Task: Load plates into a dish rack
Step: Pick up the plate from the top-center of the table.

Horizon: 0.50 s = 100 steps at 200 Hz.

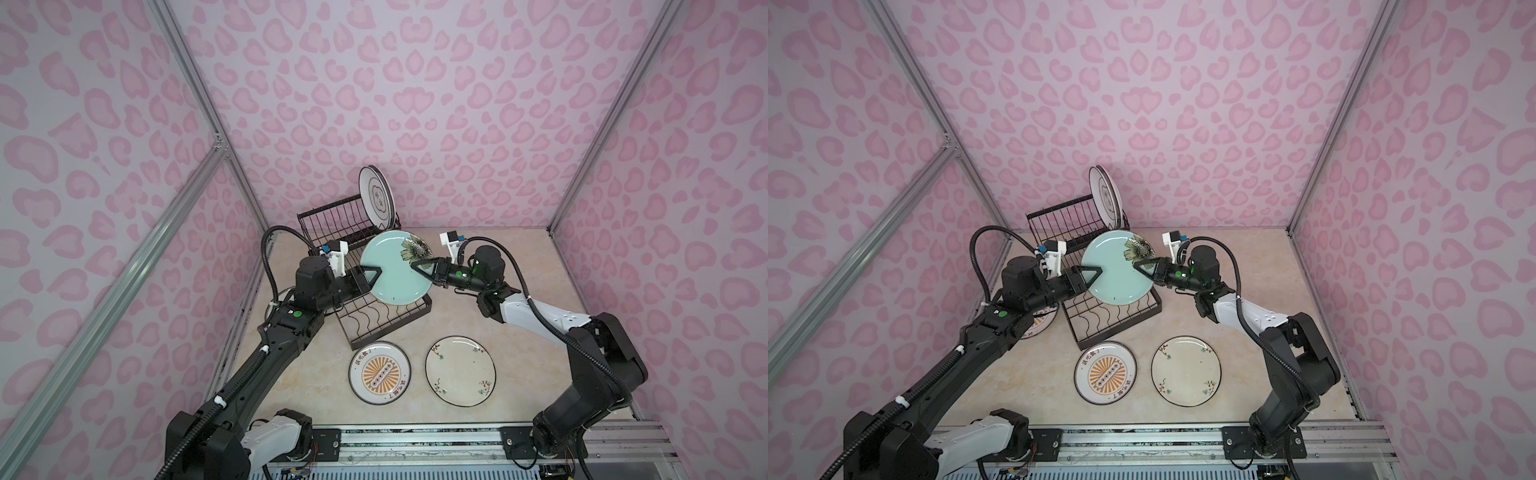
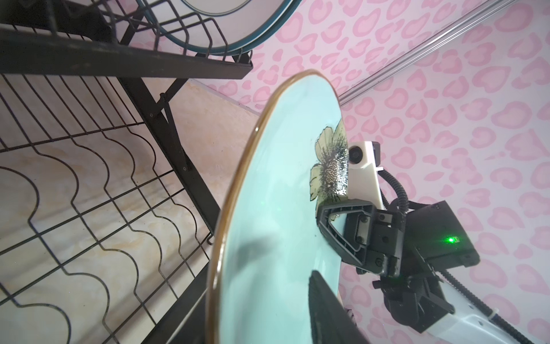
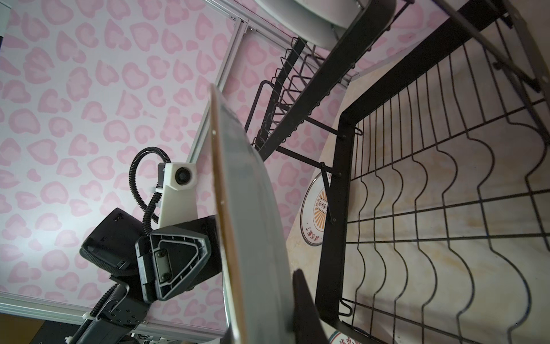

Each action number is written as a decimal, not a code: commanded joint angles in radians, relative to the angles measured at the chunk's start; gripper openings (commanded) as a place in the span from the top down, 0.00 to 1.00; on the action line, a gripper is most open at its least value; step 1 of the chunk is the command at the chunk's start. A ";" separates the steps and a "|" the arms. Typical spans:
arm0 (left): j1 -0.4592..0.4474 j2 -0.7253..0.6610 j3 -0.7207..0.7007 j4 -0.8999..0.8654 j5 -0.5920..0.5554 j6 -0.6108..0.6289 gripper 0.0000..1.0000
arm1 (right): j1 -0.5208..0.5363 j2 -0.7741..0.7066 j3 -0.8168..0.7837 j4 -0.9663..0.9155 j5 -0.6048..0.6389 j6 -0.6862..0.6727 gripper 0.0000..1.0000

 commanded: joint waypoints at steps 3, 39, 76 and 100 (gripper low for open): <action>0.000 -0.017 0.019 0.002 -0.009 0.027 0.52 | -0.001 -0.024 0.023 -0.062 0.031 -0.093 1.00; 0.000 -0.029 0.042 -0.075 -0.068 0.054 0.50 | -0.018 -0.034 0.034 -0.062 0.035 -0.087 1.00; 0.000 -0.076 0.039 -0.167 -0.200 0.081 0.50 | -0.023 -0.043 0.073 -0.142 0.057 -0.140 1.00; 0.000 -0.108 0.048 -0.224 -0.272 0.106 0.50 | -0.022 -0.055 0.100 -0.207 0.082 -0.185 1.00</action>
